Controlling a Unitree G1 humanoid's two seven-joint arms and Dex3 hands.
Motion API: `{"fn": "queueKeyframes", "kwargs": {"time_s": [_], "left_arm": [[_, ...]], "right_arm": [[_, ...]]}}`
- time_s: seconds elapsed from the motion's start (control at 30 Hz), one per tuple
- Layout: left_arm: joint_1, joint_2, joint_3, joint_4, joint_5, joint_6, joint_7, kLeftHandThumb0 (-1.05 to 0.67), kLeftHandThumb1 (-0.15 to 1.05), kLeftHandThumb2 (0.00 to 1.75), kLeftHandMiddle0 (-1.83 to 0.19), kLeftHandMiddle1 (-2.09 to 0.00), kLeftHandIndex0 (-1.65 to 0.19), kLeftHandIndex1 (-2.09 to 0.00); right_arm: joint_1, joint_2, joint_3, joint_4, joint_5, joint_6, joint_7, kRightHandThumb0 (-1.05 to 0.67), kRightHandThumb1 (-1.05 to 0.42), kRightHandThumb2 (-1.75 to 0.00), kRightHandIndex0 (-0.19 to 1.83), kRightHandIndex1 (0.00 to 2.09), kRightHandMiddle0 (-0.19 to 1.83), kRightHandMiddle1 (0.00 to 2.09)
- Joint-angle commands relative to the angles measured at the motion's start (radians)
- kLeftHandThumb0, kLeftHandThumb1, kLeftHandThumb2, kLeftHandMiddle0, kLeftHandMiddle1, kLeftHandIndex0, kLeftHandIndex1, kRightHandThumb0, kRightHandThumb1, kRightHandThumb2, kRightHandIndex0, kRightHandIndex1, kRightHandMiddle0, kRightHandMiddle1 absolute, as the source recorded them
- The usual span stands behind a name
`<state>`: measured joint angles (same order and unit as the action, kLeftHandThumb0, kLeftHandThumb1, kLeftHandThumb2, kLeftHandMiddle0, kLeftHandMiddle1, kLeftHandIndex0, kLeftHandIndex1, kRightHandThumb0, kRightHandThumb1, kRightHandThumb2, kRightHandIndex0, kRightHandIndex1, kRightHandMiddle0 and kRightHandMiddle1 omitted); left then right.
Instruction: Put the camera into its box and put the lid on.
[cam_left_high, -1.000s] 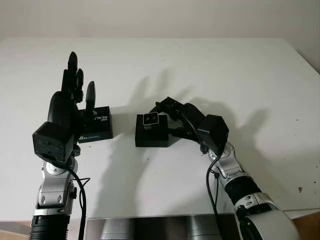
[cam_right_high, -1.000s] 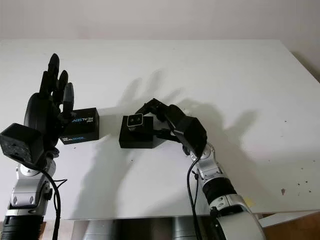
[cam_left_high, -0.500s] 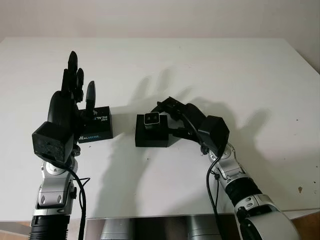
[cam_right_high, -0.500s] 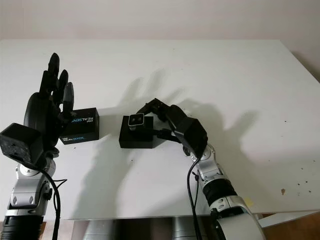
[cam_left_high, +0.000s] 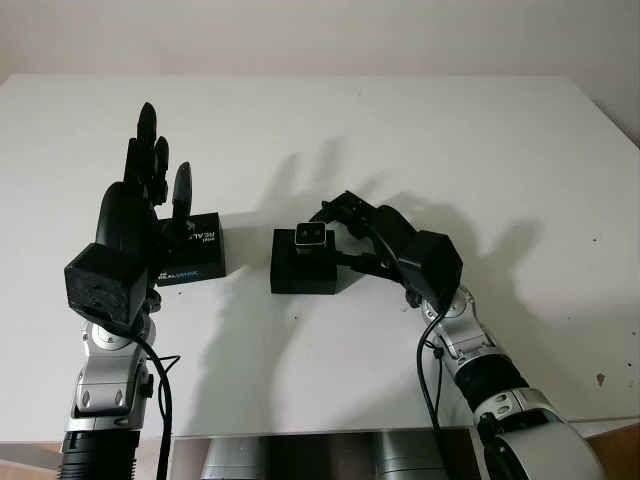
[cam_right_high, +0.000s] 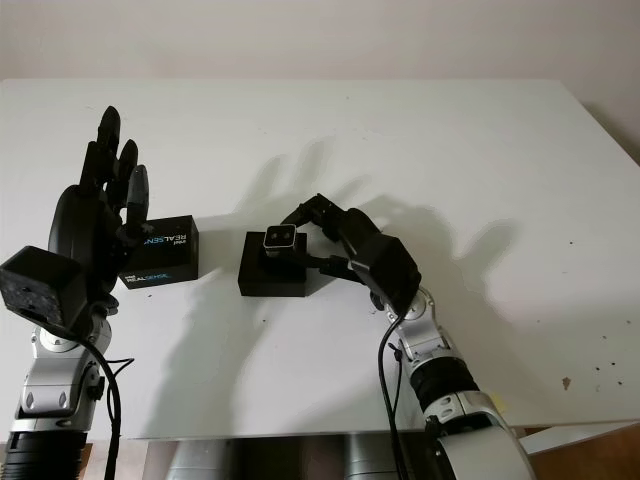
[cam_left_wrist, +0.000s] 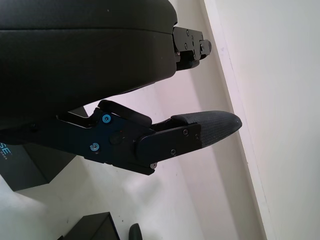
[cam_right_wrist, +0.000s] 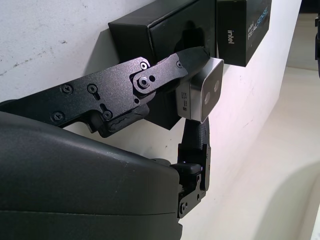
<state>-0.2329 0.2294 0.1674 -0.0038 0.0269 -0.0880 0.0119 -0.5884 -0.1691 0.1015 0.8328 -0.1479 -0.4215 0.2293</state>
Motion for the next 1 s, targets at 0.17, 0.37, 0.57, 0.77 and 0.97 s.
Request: {"fn": "queueKeyframes", "kwargs": {"time_s": [0.17,0.37,0.57,0.77,0.97], "left_arm": [[0.005,-0.002,0.002,-0.018,0.001,0.0,0.002,-0.71,1.05,0.62,-0.01,-0.05,0.05,-0.05],[0.004,-0.007,0.001,-0.022,0.001,0.008,0.008,-0.7,1.05,0.62,-0.01,-0.06,0.05,-0.06],[0.006,-0.007,-0.002,-0.028,0.005,0.013,0.014,-0.71,1.05,0.62,-0.02,-0.06,0.04,-0.06],[0.007,-0.007,-0.002,-0.027,0.004,0.012,0.012,-0.71,1.05,0.62,-0.02,-0.05,0.04,-0.06],[0.008,-0.007,-0.004,-0.026,0.007,0.011,0.012,-0.71,1.05,0.62,-0.02,-0.06,0.04,-0.06]], "right_arm": [[-0.007,-0.015,-0.014,0.001,0.018,-0.02,0.02,-0.52,-0.98,-0.05,0.29,0.06,0.35,1.59],[-0.005,-0.024,-0.018,-0.008,0.028,-0.027,0.041,-0.52,-0.98,-0.05,0.29,0.06,0.34,1.58],[-0.002,-0.025,-0.018,-0.016,0.042,-0.033,0.062,-0.52,-0.98,-0.05,0.3,0.06,0.34,1.58],[0.001,-0.022,-0.022,-0.031,0.06,-0.041,0.091,-0.52,-0.98,-0.05,0.3,0.06,0.34,1.57],[0.004,-0.006,-0.015,-0.039,0.065,-0.04,0.103,-0.53,-0.98,-0.06,0.3,0.06,0.35,1.57]]}}
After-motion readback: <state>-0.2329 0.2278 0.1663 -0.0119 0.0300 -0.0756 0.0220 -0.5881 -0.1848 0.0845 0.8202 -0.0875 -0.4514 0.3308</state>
